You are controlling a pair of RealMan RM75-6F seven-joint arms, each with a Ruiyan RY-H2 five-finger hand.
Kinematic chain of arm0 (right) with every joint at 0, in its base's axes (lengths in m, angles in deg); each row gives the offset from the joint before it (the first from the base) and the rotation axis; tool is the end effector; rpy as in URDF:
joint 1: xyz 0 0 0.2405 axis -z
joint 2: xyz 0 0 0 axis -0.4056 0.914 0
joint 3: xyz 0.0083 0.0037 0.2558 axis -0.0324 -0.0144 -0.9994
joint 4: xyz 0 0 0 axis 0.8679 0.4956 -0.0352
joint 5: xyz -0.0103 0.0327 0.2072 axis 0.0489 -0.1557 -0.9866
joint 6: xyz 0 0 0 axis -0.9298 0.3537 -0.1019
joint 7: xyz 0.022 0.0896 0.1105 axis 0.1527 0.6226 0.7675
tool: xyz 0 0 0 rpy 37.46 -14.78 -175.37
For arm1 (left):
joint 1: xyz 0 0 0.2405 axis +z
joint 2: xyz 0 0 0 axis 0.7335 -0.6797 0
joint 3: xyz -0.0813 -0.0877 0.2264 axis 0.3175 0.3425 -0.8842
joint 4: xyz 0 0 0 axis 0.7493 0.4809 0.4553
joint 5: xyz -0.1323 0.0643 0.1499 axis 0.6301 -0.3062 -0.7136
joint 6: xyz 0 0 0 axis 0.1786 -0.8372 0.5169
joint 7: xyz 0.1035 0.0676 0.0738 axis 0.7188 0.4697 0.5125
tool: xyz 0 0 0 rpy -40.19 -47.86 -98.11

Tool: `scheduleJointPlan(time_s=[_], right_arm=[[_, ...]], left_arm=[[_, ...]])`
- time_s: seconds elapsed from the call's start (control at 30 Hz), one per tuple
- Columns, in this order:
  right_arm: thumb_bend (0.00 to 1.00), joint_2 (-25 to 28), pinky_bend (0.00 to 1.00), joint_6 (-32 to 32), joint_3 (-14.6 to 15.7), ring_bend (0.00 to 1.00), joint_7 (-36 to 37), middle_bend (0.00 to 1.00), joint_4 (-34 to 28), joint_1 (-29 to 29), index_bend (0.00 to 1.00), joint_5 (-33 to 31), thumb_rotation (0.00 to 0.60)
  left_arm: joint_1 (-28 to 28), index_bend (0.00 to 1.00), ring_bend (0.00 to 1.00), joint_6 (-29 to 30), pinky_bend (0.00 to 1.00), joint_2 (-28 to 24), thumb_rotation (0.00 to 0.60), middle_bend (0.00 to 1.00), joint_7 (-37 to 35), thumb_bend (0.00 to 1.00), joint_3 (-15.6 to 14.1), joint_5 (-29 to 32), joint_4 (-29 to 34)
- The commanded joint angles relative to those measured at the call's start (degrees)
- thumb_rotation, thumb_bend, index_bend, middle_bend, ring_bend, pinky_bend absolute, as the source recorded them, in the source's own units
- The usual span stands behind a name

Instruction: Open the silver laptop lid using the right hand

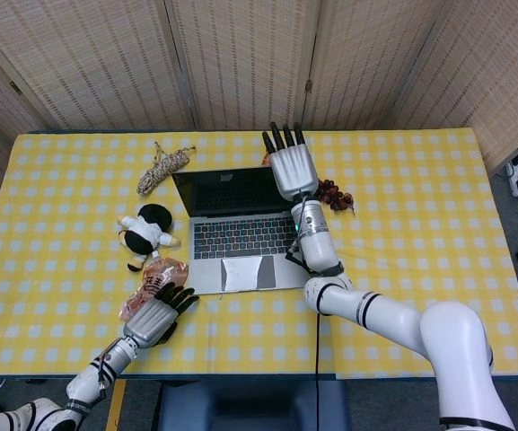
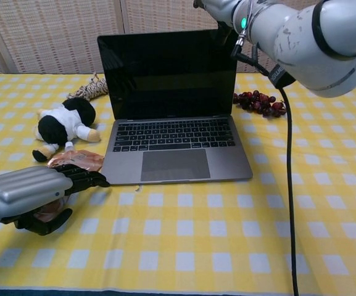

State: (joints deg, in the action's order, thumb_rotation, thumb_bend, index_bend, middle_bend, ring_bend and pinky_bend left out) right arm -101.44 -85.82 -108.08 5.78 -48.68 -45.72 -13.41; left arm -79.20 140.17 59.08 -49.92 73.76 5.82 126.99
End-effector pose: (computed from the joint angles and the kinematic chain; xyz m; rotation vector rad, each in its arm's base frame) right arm -0.0218 -0.4804 0.0065 1.6423 -0.4976 0.7298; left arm -0.2200 0.2522 -0.0412 -2.1705 -0.8617 -0.7075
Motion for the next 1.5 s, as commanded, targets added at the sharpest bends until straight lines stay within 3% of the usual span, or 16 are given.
scheduleJointPlan(time_s=[0.03, 0.3, 0.5, 0.7, 0.9, 1.2, 1.5], right_arm=[[0.66, 1.64, 0.0, 1.15, 0.26, 0.0, 2.6, 0.0, -2.7, 0.92, 0.0, 0.96, 0.6], [0.66, 8.43, 0.0, 1.09, 2.29, 0.0, 7.61, 0.0, -14.18, 4.44, 0.0, 5.31, 0.6], [0.66, 16.05, 0.0, -1.69, 4.51, 0.0, 10.71, 0.0, -26.4, 9.05, 0.0, 8.91, 0.6], [0.66, 26.98, 0.0, -6.4, 8.92, 0.0, 14.42, 0.0, -40.12, 16.9, 0.0, 14.97, 0.6], [0.66, 35.94, 0.0, -11.39, 13.77, 0.0, 21.03, 0.0, -47.45, 25.66, 0.0, 22.51, 0.6], [0.66, 42.89, 0.0, -20.78, 21.9, 0.0, 35.32, 0.0, -47.08, 39.49, 0.0, 37.1, 0.6], [0.66, 41.17, 0.0, -31.15, 26.83, 0.0, 46.23, 0.0, -39.25, 51.33, 0.0, 45.17, 0.6]], left_arm=[[0.14, 0.04, 0.0, 0.66, 0.0, -0.15, 0.6, 0.13, -0.36, 0.74, 0.0, -0.5, 0.27], [0.93, 0.04, 0.0, 4.27, 0.0, -1.96, 0.6, 0.13, -1.27, 0.74, -0.04, -3.05, 2.86], [1.66, 0.04, 0.0, 6.54, 0.0, -4.04, 0.6, 0.13, -1.17, 0.74, -0.1, -4.26, 5.32], [3.4, 0.04, 0.0, 10.14, 0.0, -7.27, 0.6, 0.13, -2.46, 0.74, 0.46, -4.32, 7.9], [5.81, 0.04, 0.0, 14.44, 0.0, -10.97, 0.6, 0.13, -3.88, 0.74, 1.53, -3.36, 10.05], [10.13, 0.05, 0.0, 20.06, 0.0, -17.58, 0.6, 0.13, -7.65, 0.74, 2.09, -2.01, 13.45], [16.18, 0.06, 0.0, 28.75, 0.0, -19.99, 0.6, 0.13, -10.24, 0.74, 2.45, -2.33, 13.6]])
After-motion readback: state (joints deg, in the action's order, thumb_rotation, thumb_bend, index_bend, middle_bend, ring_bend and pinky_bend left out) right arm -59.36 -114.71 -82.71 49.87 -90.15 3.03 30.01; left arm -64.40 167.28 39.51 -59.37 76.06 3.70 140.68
